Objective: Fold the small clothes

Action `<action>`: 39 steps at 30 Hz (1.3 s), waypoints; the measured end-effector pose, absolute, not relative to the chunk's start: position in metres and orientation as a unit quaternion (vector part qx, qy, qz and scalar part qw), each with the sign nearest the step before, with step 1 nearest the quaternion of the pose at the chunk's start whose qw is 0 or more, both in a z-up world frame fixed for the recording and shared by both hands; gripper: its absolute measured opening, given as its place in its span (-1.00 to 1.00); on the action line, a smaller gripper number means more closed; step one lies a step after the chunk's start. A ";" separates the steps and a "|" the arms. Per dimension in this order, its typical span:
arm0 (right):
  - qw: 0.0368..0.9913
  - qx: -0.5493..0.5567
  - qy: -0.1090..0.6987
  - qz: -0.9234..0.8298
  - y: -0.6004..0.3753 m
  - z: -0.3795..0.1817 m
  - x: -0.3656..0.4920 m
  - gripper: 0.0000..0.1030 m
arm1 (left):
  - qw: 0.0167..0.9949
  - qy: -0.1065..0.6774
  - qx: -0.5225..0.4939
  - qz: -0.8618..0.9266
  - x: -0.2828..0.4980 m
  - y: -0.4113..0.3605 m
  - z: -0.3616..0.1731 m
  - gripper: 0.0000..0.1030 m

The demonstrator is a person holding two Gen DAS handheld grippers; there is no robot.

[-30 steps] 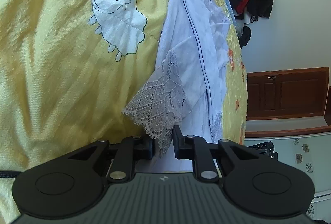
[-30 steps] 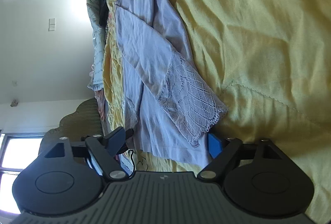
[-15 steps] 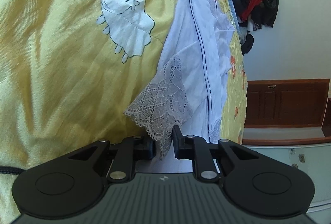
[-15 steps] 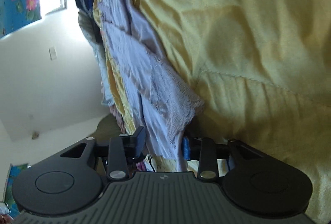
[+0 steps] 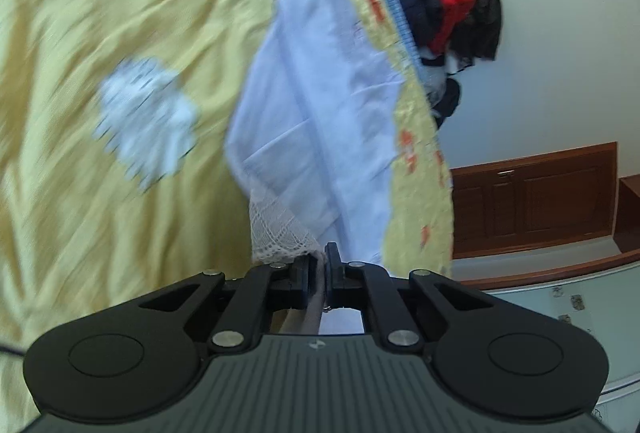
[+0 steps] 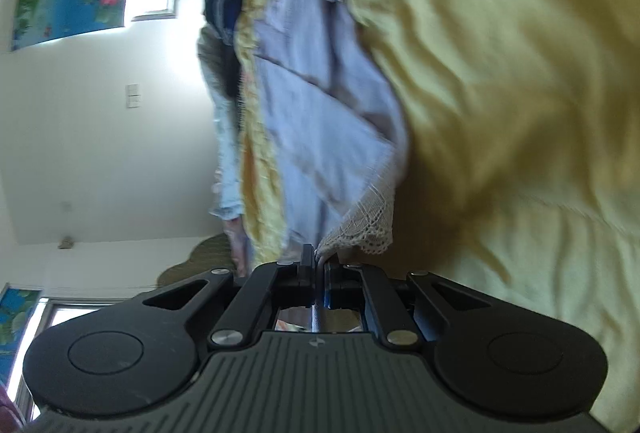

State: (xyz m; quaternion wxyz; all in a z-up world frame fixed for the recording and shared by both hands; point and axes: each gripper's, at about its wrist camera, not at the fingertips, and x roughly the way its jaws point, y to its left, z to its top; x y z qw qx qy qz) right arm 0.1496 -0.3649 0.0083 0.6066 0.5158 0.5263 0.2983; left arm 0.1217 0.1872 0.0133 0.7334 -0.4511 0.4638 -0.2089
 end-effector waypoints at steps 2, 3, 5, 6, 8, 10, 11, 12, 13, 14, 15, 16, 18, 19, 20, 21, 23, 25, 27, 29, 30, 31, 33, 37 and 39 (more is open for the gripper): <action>0.614 0.516 0.508 0.314 -0.363 0.020 0.171 -0.83 | 0.743 0.445 -0.447 -0.222 0.143 0.184 0.029 -0.86; 0.617 0.519 0.496 0.322 -0.362 0.025 0.184 -0.83 | 0.751 0.435 -0.441 -0.228 0.158 0.181 0.037 -0.86; 0.624 0.527 0.471 0.333 -0.362 0.033 0.216 -0.83 | 0.762 0.420 -0.432 -0.239 0.191 0.177 0.050 -0.86; 0.627 0.531 0.462 0.334 -0.363 0.034 0.234 -0.83 | 0.768 0.412 -0.426 -0.242 0.210 0.175 0.056 -0.86; 0.630 0.544 0.447 0.328 -0.363 0.033 0.276 -0.83 | 0.776 0.400 -0.422 -0.244 0.248 0.171 0.064 -0.86; 0.629 0.560 0.436 0.316 -0.361 0.030 0.317 -0.82 | 0.787 0.393 -0.412 -0.239 0.289 0.168 0.072 -0.86; 0.630 0.566 0.432 0.310 -0.358 0.028 0.337 -0.82 | 0.791 0.391 -0.407 -0.236 0.308 0.166 0.074 -0.86; 0.630 0.574 0.428 0.301 -0.356 0.024 0.358 -0.82 | 0.800 0.386 -0.397 -0.231 0.331 0.163 0.075 -0.86; 0.624 0.587 0.426 0.291 -0.351 0.017 0.379 -0.82 | 0.811 0.388 -0.379 -0.218 0.353 0.162 0.073 -0.86; 0.621 0.593 0.426 0.286 -0.347 0.010 0.401 -0.81 | 0.815 0.393 -0.377 -0.196 0.372 0.163 0.068 -0.86; 0.626 0.593 0.427 0.271 -0.345 0.001 0.418 -0.72 | 0.812 0.398 -0.390 -0.174 0.388 0.168 0.062 -0.86; 0.627 0.604 0.434 0.232 -0.345 -0.011 0.431 -0.67 | 0.817 0.395 -0.387 -0.162 0.396 0.169 0.059 -0.86; 0.618 0.608 0.461 0.192 -0.338 -0.032 0.446 -0.01 | 0.846 0.382 -0.346 -0.138 0.397 0.168 0.063 -0.86; 0.620 0.598 0.470 0.192 -0.336 -0.037 0.447 0.11 | 0.852 0.377 -0.335 -0.140 0.393 0.170 0.063 -0.85; 0.626 0.591 0.470 0.197 -0.336 -0.040 0.443 0.25 | 0.860 0.368 -0.323 -0.145 0.387 0.171 0.063 -0.85; 0.629 0.586 0.466 0.208 -0.337 -0.042 0.439 0.22 | 0.873 0.356 -0.300 -0.143 0.377 0.172 0.064 -0.85; 0.643 0.580 0.451 0.217 -0.343 -0.040 0.426 0.23 | 0.896 0.345 -0.243 -0.138 0.362 0.170 0.067 -0.82; 0.674 0.557 0.430 0.226 -0.350 -0.030 0.413 0.20 | 0.904 0.353 -0.190 -0.147 0.357 0.163 0.068 -0.82; 0.692 0.542 0.422 0.224 -0.357 -0.023 0.400 0.20 | 0.899 0.366 -0.164 -0.176 0.355 0.153 0.067 -0.82; 0.699 0.538 0.416 0.220 -0.364 -0.022 0.390 0.19 | 0.886 0.381 -0.164 -0.207 0.361 0.142 0.065 -0.82; 0.705 0.533 0.413 0.217 -0.368 -0.023 0.385 0.19 | 0.880 0.388 -0.164 -0.220 0.366 0.135 0.063 -0.82; 0.711 0.528 0.413 0.212 -0.370 -0.024 0.383 0.19 | 0.877 0.394 -0.157 -0.225 0.372 0.127 0.060 -0.82; 0.711 0.529 0.415 0.207 -0.370 -0.030 0.381 0.20 | 0.872 0.413 -0.136 -0.224 0.386 0.115 0.054 -0.82; 0.706 0.535 0.411 0.217 -0.375 -0.041 0.374 0.23 | 0.832 0.477 -0.136 -0.250 0.413 0.099 0.036 -0.82; 0.699 0.544 0.407 0.222 -0.380 -0.044 0.372 0.22 | 0.815 0.497 -0.145 -0.261 0.423 0.096 0.029 -0.82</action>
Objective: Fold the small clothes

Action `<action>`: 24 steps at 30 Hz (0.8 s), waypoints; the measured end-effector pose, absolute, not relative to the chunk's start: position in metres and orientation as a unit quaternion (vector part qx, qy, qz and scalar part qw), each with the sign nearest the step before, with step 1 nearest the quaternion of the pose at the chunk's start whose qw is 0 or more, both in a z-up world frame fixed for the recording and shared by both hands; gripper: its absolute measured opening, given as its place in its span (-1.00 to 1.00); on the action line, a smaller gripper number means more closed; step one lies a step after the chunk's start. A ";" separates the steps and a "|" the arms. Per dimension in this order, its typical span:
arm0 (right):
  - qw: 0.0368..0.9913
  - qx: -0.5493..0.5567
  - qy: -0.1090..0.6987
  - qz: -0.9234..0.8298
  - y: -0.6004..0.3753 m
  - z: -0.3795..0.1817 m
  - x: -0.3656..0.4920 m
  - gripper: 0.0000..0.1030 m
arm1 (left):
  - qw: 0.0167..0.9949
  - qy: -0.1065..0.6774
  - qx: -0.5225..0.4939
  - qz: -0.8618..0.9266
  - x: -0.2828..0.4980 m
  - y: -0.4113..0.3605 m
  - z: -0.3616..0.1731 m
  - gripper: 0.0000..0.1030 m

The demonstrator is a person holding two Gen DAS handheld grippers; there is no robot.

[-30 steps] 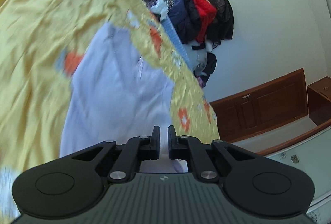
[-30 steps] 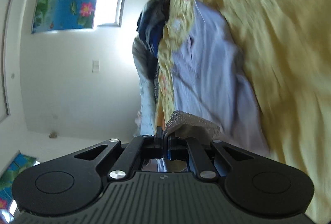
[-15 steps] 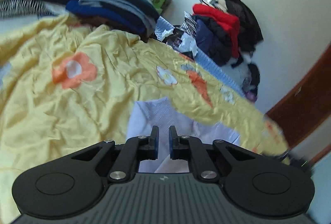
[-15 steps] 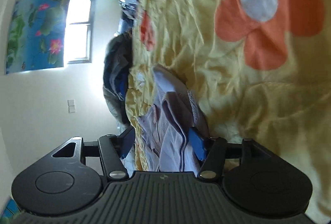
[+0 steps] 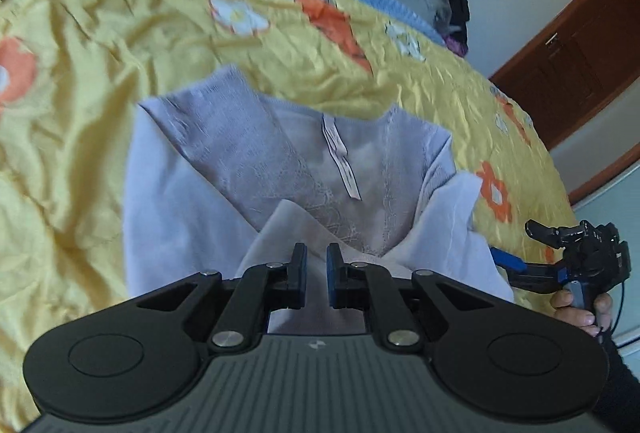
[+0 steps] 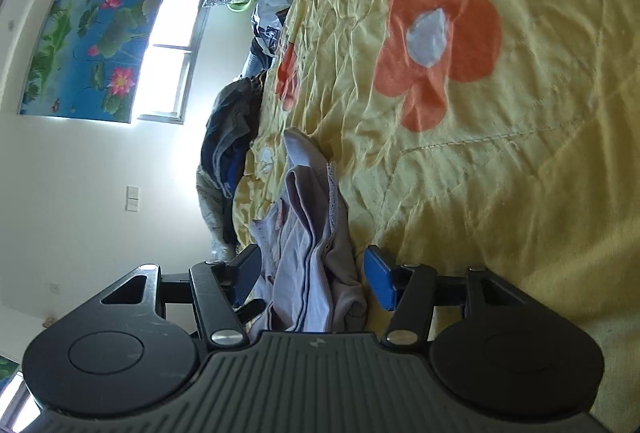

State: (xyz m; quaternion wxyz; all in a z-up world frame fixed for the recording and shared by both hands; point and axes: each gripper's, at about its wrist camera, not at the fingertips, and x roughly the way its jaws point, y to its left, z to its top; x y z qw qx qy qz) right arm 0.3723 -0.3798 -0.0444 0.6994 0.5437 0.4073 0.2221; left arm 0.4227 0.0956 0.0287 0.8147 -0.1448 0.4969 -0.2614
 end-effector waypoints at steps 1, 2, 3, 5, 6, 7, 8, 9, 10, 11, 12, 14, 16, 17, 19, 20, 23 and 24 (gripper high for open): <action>0.695 0.550 0.405 0.225 -0.383 -0.046 0.372 0.22 | 0.809 0.502 -0.147 -0.267 0.425 0.094 0.026 -0.81; 0.690 0.557 0.402 0.227 -0.383 -0.048 0.373 0.21 | 0.807 0.505 -0.146 -0.270 0.427 0.093 0.024 -0.81; 0.686 0.564 0.399 0.229 -0.385 -0.050 0.373 0.20 | 0.806 0.506 -0.144 -0.272 0.429 0.092 0.022 -0.82; 0.682 0.568 0.396 0.236 -0.386 -0.051 0.368 0.18 | 0.809 0.505 -0.130 -0.271 0.430 0.091 0.019 -0.82; 0.681 0.568 0.395 0.240 -0.387 -0.052 0.368 0.18 | 0.814 0.502 -0.122 -0.266 0.431 0.091 0.019 -0.81; 0.679 0.568 0.395 0.246 -0.387 -0.052 0.368 0.18 | 0.817 0.499 -0.119 -0.264 0.431 0.094 0.021 -0.82; 0.678 0.567 0.395 0.252 -0.387 -0.053 0.367 0.18 | 0.818 0.497 -0.122 -0.262 0.433 0.097 0.022 -0.81; 0.677 0.566 0.394 0.257 -0.388 -0.053 0.367 0.17 | 0.819 0.497 -0.127 -0.259 0.435 0.101 0.024 -0.81; 0.675 0.566 0.393 0.263 -0.388 -0.054 0.366 0.17 | 0.819 0.497 -0.130 -0.255 0.436 0.105 0.025 -0.78; 0.673 0.568 0.391 0.268 -0.389 -0.055 0.366 0.13 | 0.818 0.500 -0.130 -0.252 0.437 0.107 0.026 -0.58; 0.670 0.571 0.390 0.271 -0.389 -0.057 0.366 0.07 | 0.818 0.502 -0.129 -0.247 0.439 0.110 0.028 -0.40; 0.662 0.580 0.387 0.275 -0.390 -0.061 0.365 -0.02 | 0.822 0.496 -0.135 -0.245 0.438 0.114 0.030 0.28; 0.658 0.585 0.385 0.277 -0.390 -0.066 0.365 -0.13 | 0.829 0.483 -0.132 -0.248 0.438 0.113 0.031 0.29; 0.656 0.587 0.385 0.277 -0.391 -0.068 0.364 -0.21 | 0.830 0.484 -0.129 -0.246 0.438 0.112 0.030 0.29; 0.653 0.593 0.380 0.279 -0.391 -0.071 0.363 -0.26 | 0.827 0.487 -0.127 -0.251 0.441 0.108 0.027 0.29; 0.653 0.593 0.378 0.281 -0.392 -0.071 0.362 -0.26 | 0.827 0.487 -0.124 -0.252 0.441 0.107 0.026 0.27; 0.653 0.591 0.380 0.282 -0.391 -0.072 0.362 -0.25 | 0.824 0.483 -0.124 -0.269 0.440 0.103 0.025 0.02; 0.653 0.591 0.380 0.282 -0.391 -0.072 0.362 -0.25 | 0.821 0.485 -0.118 -0.277 0.439 0.100 0.025 -0.17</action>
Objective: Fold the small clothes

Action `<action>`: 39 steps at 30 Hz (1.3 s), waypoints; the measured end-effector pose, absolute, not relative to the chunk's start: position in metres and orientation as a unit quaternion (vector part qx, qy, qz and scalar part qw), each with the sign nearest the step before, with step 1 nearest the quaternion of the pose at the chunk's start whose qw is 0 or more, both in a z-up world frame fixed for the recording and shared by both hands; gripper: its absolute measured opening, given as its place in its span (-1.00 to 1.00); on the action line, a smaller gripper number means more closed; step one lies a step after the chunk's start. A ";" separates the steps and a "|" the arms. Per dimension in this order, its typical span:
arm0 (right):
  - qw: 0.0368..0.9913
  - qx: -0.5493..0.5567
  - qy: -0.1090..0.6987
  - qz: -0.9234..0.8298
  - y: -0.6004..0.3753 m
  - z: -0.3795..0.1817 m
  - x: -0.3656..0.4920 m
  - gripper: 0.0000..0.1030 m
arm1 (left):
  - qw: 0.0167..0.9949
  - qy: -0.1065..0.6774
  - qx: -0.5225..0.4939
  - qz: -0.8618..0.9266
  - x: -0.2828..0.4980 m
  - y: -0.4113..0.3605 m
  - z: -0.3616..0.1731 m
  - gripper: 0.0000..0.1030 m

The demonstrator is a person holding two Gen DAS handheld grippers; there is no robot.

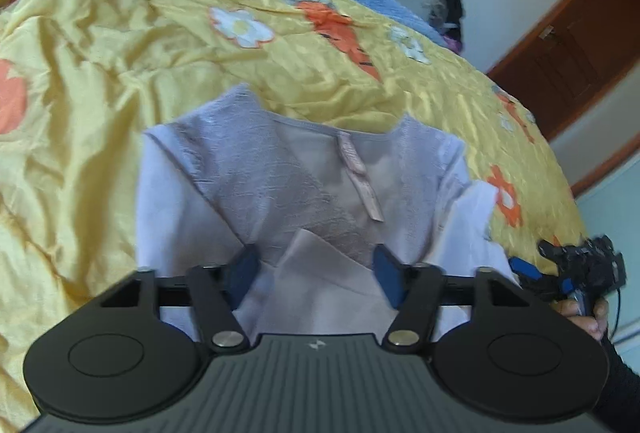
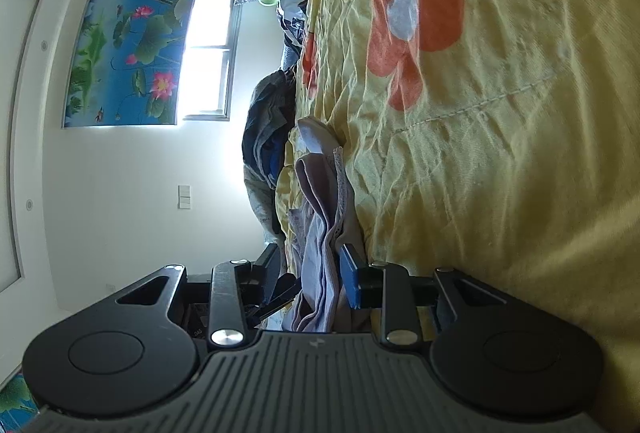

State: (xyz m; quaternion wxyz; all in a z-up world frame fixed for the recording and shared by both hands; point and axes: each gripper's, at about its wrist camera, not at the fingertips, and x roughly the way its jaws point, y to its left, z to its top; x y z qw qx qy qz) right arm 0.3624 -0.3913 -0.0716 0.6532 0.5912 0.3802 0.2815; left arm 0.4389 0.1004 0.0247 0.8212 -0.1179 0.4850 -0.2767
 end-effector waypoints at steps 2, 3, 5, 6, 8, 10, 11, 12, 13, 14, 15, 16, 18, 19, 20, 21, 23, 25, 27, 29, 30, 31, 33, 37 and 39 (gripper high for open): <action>0.653 0.591 0.380 0.282 -0.391 -0.072 0.362 -0.26 | 0.822 0.490 -0.096 -0.274 0.438 0.096 0.024 -0.39; 0.653 0.592 0.379 0.282 -0.392 -0.072 0.362 -0.26 | 0.825 0.486 -0.083 -0.275 0.436 0.093 0.023 -0.41; 0.654 0.592 0.377 0.284 -0.393 -0.074 0.361 -0.26 | 0.830 0.479 -0.067 -0.276 0.432 0.090 0.023 -0.46; 0.654 0.592 0.376 0.284 -0.393 -0.074 0.361 -0.26 | 0.833 0.477 -0.066 -0.274 0.431 0.090 0.023 -0.51; 0.655 0.590 0.375 0.286 -0.393 -0.074 0.360 -0.25 | 0.839 0.473 -0.063 -0.263 0.431 0.091 0.023 -0.81; 0.655 0.589 0.377 0.287 -0.393 -0.075 0.360 -0.25 | 0.846 0.464 -0.055 -0.255 0.428 0.091 0.025 -0.92; 0.656 0.587 0.379 0.287 -0.392 -0.074 0.360 -0.25 | 0.850 0.459 -0.050 -0.254 0.426 0.090 0.026 -0.93; 0.657 0.583 0.381 0.288 -0.392 -0.073 0.361 -0.25 | 0.851 0.456 -0.046 -0.255 0.424 0.090 0.028 -0.94; 0.659 0.579 0.384 0.289 -0.391 -0.072 0.361 -0.25 | 0.853 0.453 -0.040 -0.257 0.422 0.088 0.030 -0.96; 0.660 0.576 0.386 0.290 -0.391 -0.071 0.362 -0.25 | 0.853 0.451 -0.035 -0.259 0.421 0.087 0.032 -0.96; 0.660 0.575 0.387 0.290 -0.391 -0.070 0.362 -0.25 | 0.852 0.450 -0.033 -0.265 0.419 0.086 0.034 -0.96; 0.660 0.574 0.388 0.291 -0.391 -0.070 0.362 -0.25 | 0.852 0.447 -0.031 -0.271 0.417 0.084 0.037 -0.97; 0.660 0.574 0.387 0.292 -0.391 -0.070 0.361 -0.26 | 0.853 0.439 -0.028 -0.281 0.414 0.083 0.043 -0.97; 0.660 0.574 0.386 0.293 -0.391 -0.071 0.361 -0.26 | 0.857 0.432 -0.026 -0.281 0.413 0.082 0.046 -0.97; 0.660 0.575 0.385 0.293 -0.392 -0.071 0.361 -0.26 | 0.860 0.426 -0.027 -0.280 0.412 0.083 0.050 -0.97; 0.660 0.575 0.384 0.295 -0.392 -0.071 0.360 -0.26 | 0.863 0.420 -0.030 -0.279 0.412 0.085 0.053 -0.97; 0.660 0.575 0.381 0.298 -0.393 -0.072 0.360 -0.26 | 0.877 0.399 -0.038 -0.264 0.414 0.092 0.062 -0.97; 0.659 0.576 0.379 0.302 -0.394 -0.074 0.359 -0.26 | 0.892 0.379 -0.067 -0.239 0.420 0.106 0.071 -0.97; 0.658 0.575 0.377 0.307 -0.396 -0.075 0.358 -0.26 | 0.899 0.364 -0.103 -0.221 0.426 0.124 0.076 -0.97; 0.658 0.574 0.375 0.311 -0.398 -0.077 0.358 -0.26 | 0.900 0.371 -0.126 -0.191 0.434 0.137 0.065 -0.97; 0.658 0.573 0.373 0.314 -0.398 -0.077 0.357 -0.26 | 0.897 0.386 -0.128 -0.172 0.438 0.141 0.055 -0.97; 0.659 0.571 0.373 0.316 -0.398 -0.077 0.356 -0.26 | 0.894 0.399 -0.132 -0.154 0.440 0.145 0.044 -0.97; 0.662 0.566 0.375 0.317 -0.398 -0.076 0.356 -0.26 | 0.884 0.420 -0.144 -0.147 0.442 0.149 0.027 -0.97; 0.714 0.476 0.419 0.296 -0.387 -0.047 0.367 -0.19 | 0.881 0.416 -0.157 -0.162 0.438 0.149 0.024 -0.97; 0.791 0.362 0.407 0.278 -0.373 -0.016 0.373 -0.02 | 0.881 0.414 -0.155 -0.166 0.437 0.147 0.025 -0.97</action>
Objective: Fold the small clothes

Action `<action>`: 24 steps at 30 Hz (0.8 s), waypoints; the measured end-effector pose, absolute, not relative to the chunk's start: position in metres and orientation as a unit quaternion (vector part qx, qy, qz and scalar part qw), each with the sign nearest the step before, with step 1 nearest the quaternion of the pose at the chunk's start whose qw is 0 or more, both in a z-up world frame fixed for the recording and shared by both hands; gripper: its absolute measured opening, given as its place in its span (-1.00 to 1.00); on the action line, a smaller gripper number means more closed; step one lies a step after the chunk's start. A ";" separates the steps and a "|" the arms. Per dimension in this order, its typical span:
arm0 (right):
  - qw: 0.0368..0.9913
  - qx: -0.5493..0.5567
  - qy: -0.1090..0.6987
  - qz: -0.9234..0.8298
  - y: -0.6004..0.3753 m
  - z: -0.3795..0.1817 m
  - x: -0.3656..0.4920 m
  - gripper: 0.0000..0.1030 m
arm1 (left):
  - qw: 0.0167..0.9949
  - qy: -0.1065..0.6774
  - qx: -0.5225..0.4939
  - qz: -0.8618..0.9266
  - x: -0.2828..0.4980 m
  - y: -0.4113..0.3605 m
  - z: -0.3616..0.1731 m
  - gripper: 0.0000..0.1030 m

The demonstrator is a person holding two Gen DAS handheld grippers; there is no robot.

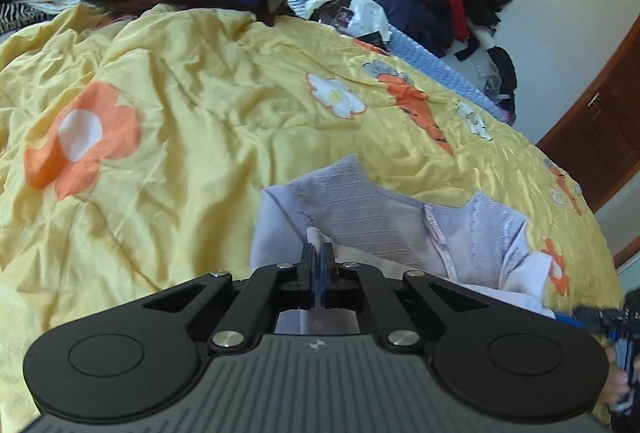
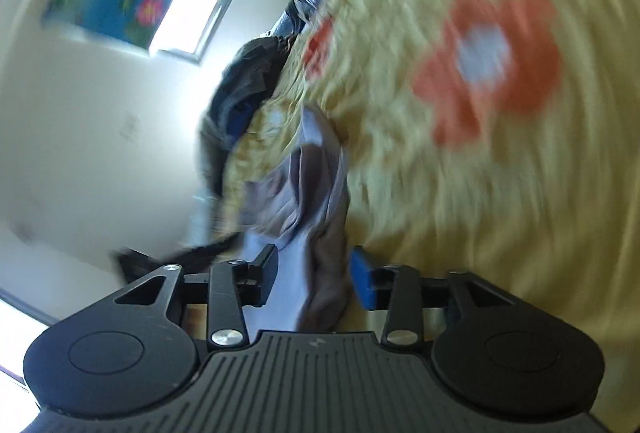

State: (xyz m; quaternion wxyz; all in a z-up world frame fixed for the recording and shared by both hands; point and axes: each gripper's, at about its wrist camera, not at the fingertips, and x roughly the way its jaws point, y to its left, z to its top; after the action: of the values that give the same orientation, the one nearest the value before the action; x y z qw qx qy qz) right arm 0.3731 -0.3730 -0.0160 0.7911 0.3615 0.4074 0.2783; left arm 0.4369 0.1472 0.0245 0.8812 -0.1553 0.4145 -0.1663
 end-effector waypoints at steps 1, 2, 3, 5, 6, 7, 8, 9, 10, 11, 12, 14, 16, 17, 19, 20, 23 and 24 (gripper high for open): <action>0.826 0.297 0.393 0.274 -0.364 -0.002 0.375 0.00 | 0.881 0.414 -0.156 -0.167 0.436 0.147 0.025 -0.97; 0.857 0.228 0.376 0.270 -0.352 0.010 0.377 0.01 | 0.881 0.412 -0.159 -0.167 0.436 0.148 0.025 -0.97; 0.880 0.157 0.359 0.267 -0.339 0.019 0.378 0.07 | 0.881 0.410 -0.165 -0.167 0.435 0.149 0.025 -0.97; 0.901 0.046 0.340 0.265 -0.318 0.025 0.383 0.08 | 0.883 0.400 -0.182 -0.165 0.433 0.155 0.026 -0.97; 0.903 0.011 0.336 0.268 -0.312 0.025 0.385 0.10 | 0.883 0.394 -0.195 -0.164 0.431 0.159 0.027 -0.97; 0.902 -0.022 0.335 0.271 -0.306 0.026 0.387 0.10 | 0.883 0.390 -0.207 -0.162 0.430 0.164 0.027 -0.97; 0.901 -0.045 0.332 0.274 -0.303 0.026 0.387 0.08 | 0.881 0.389 -0.216 -0.161 0.430 0.169 0.025 -0.97; 0.901 -0.065 0.327 0.279 -0.300 0.027 0.385 0.08 | 0.879 0.391 -0.222 -0.157 0.430 0.173 0.023 -0.97; 0.900 -0.082 0.319 0.285 -0.297 0.029 0.384 0.08 | 0.878 0.393 -0.226 -0.152 0.430 0.176 0.022 -0.97; 0.902 -0.097 0.308 0.286 -0.295 0.031 0.383 0.08 | 0.877 0.393 -0.233 -0.150 0.430 0.179 0.021 -0.97; 0.905 -0.109 0.296 0.288 -0.293 0.034 0.382 0.08 | 0.876 0.392 -0.239 -0.150 0.429 0.181 0.019 -0.97; 0.901 -0.135 0.284 0.299 -0.284 0.037 0.385 0.08 | 0.875 0.390 -0.245 -0.150 0.428 0.183 0.018 -0.97; 0.893 -0.153 0.289 0.309 -0.274 0.036 0.392 0.08 | 0.873 0.392 -0.249 -0.151 0.427 0.183 0.016 -0.97; 0.889 -0.159 0.295 0.313 -0.269 0.034 0.396 0.07 | 0.872 0.394 -0.247 -0.152 0.428 0.181 0.015 -0.97; 0.885 -0.156 0.300 0.319 -0.262 0.031 0.403 0.08 | 0.872 0.397 -0.243 -0.154 0.428 0.179 0.015 -0.97; 0.885 -0.156 0.295 0.326 -0.259 0.031 0.405 0.05 | 0.871 0.398 -0.243 -0.155 0.428 0.178 0.015 -0.97; 0.886 -0.179 0.265 0.336 -0.249 0.033 0.401 0.01 | 0.870 0.402 -0.238 -0.155 0.428 0.177 0.014 -0.97; 0.887 -0.192 0.251 0.337 -0.246 0.034 0.398 0.01 | 0.869 0.404 -0.239 -0.155 0.428 0.177 0.013 -0.97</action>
State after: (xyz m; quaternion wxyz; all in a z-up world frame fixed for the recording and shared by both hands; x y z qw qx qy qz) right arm 0.3984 -0.2456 0.0338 0.8870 -0.1920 0.2512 0.3366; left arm 0.4276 0.1769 0.0131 0.8694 -0.2390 0.4037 -0.1552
